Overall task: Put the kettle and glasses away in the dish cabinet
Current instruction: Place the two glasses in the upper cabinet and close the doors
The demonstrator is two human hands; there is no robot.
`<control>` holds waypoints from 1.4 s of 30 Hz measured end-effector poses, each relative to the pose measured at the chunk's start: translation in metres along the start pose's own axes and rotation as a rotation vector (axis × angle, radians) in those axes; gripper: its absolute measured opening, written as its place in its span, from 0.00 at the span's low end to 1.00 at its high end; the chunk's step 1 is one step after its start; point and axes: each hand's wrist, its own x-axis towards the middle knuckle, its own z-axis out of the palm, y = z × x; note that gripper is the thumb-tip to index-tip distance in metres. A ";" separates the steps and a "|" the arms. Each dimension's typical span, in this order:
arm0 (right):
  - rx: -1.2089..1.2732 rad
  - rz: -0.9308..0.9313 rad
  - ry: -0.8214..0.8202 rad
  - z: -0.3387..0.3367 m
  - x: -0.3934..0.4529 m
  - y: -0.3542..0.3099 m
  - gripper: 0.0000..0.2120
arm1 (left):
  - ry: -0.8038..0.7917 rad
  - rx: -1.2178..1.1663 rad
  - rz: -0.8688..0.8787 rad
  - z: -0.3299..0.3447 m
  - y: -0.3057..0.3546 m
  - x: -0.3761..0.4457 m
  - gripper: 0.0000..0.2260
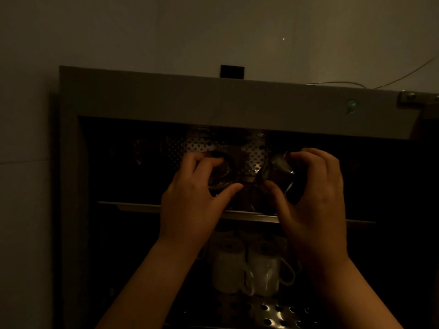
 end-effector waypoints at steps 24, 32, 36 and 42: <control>-0.042 0.011 -0.042 0.014 0.004 -0.003 0.22 | -0.058 0.078 -0.050 0.017 -0.002 -0.001 0.22; -0.238 0.028 -0.138 0.019 0.010 -0.002 0.23 | -0.198 0.153 -0.089 0.019 -0.004 0.006 0.21; -0.290 0.064 -0.161 0.020 0.009 0.002 0.24 | -0.246 0.198 -0.105 0.020 -0.004 0.007 0.21; -0.379 0.117 -0.279 0.022 0.012 0.008 0.25 | -0.298 0.207 -0.112 0.019 -0.005 0.008 0.22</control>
